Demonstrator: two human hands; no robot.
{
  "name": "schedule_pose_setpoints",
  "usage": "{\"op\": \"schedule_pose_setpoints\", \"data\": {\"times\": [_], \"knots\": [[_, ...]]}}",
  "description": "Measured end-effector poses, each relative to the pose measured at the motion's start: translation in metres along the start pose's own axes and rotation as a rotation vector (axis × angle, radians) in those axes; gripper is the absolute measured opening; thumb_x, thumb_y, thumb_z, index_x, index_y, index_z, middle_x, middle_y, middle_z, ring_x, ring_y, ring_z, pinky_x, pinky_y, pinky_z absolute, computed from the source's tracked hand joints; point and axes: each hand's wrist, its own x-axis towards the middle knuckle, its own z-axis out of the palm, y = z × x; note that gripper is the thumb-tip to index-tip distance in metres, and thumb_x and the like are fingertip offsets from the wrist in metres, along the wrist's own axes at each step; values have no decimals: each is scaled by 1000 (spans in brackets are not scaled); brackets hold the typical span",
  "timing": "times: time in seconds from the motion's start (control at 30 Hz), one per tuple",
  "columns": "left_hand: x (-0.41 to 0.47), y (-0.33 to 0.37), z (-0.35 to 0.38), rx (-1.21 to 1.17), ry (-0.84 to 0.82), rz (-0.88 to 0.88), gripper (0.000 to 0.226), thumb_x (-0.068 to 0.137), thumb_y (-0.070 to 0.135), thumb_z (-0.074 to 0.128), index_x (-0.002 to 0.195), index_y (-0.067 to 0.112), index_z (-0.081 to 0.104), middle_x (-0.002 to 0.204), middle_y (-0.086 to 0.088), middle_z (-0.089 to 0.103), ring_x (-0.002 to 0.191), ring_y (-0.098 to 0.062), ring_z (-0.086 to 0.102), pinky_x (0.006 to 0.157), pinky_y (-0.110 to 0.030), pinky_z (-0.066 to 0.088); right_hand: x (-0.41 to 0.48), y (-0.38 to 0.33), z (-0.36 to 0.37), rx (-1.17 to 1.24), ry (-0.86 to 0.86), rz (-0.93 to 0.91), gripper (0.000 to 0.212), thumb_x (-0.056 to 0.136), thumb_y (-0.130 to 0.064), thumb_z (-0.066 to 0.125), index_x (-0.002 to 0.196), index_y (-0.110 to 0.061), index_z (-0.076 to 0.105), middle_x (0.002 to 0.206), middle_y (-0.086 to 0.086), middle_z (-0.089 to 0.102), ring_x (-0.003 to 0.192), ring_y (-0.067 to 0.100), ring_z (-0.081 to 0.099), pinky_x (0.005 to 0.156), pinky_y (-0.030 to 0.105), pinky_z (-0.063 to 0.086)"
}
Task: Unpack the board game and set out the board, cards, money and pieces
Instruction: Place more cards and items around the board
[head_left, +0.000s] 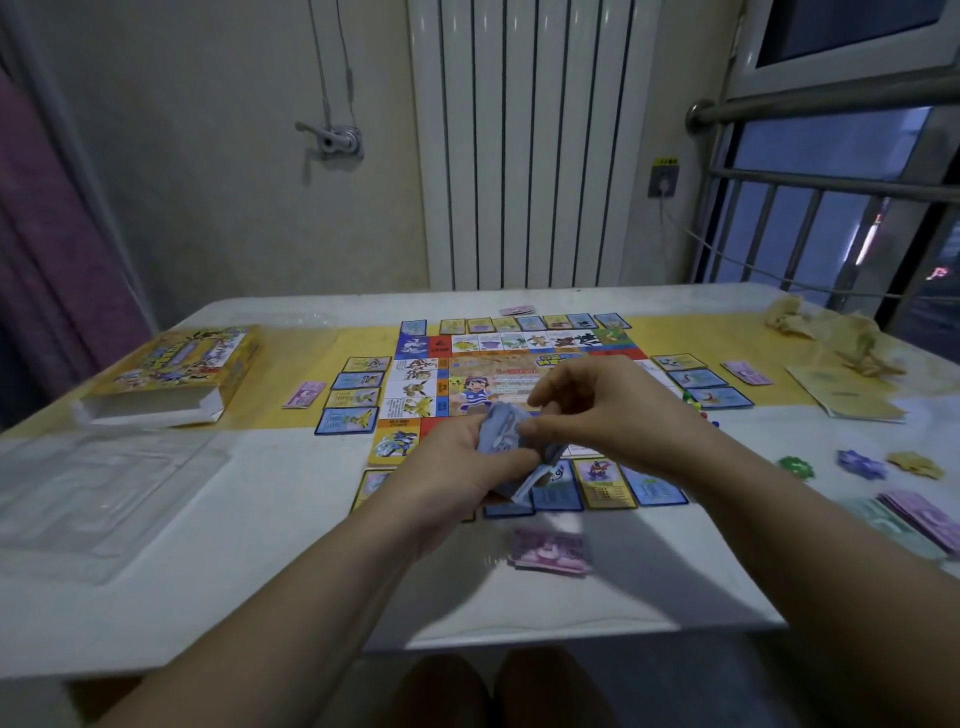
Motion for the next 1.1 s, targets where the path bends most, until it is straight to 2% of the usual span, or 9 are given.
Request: {"op": "schedule_pose_setpoints", "data": {"times": [0.07,0.17,0.43,0.6,0.73,0.83,0.93,1.03,1.1], "knots": [[-2,-3,0,39,10,-9,10,86,7,64,88,16,66,76,-2,70,63,-7,65,55,-20,52,-3,4,-1,54,-54,54,20,72,-18,80,85,-17,65,71,-2,68,64,5,65,63,22,53],[-5,-9,0,66,8,-16,7,85,12,66,92,14,67,83,-7,71,70,-12,66,68,-29,54,-8,10,3,88,-79,82,19,74,-16,78,87,-15,65,67,-3,67,60,2,64,57,14,48],[-5,-15,-7,-68,194,-75,15,95,20,54,82,16,61,67,-1,58,50,-9,47,48,-20,43,-34,30,17,106,24,157,5,81,-19,73,83,-20,68,68,-1,72,63,6,66,64,19,51],[-9,-8,-14,-286,238,-115,22,100,19,42,91,22,62,71,3,72,62,-13,52,47,-19,44,-49,41,31,-77,41,172,10,82,-22,72,80,-28,64,69,-7,65,67,2,60,57,15,44],[-10,-13,-12,-203,225,-82,23,99,13,45,95,26,63,81,0,72,59,-6,62,53,-20,52,-54,44,36,-316,44,154,16,78,-32,73,75,-38,58,77,-14,62,76,1,56,76,25,50],[-10,-16,-8,-231,190,-74,17,95,9,51,97,21,63,80,-2,72,61,-6,67,51,-18,52,-55,39,34,-423,67,134,18,76,-39,73,91,-37,62,87,-17,57,84,2,52,82,27,45],[-10,-15,-3,-209,127,-75,16,91,10,57,99,22,64,77,3,74,68,-7,69,54,-18,52,-54,30,25,-174,192,86,16,79,-40,69,93,-34,63,85,-15,59,74,0,52,64,14,41],[-8,-9,5,-156,82,-29,18,90,10,60,102,22,63,78,4,74,67,-6,69,52,-16,50,-46,20,18,83,185,95,17,80,-45,66,87,-30,67,82,-10,68,77,2,62,68,18,49],[-3,-3,10,-83,69,22,19,89,11,61,101,25,62,76,6,72,65,-4,68,50,-15,47,-38,18,17,129,139,112,23,78,-45,68,83,-23,67,81,-5,70,75,7,65,70,24,52]]}}
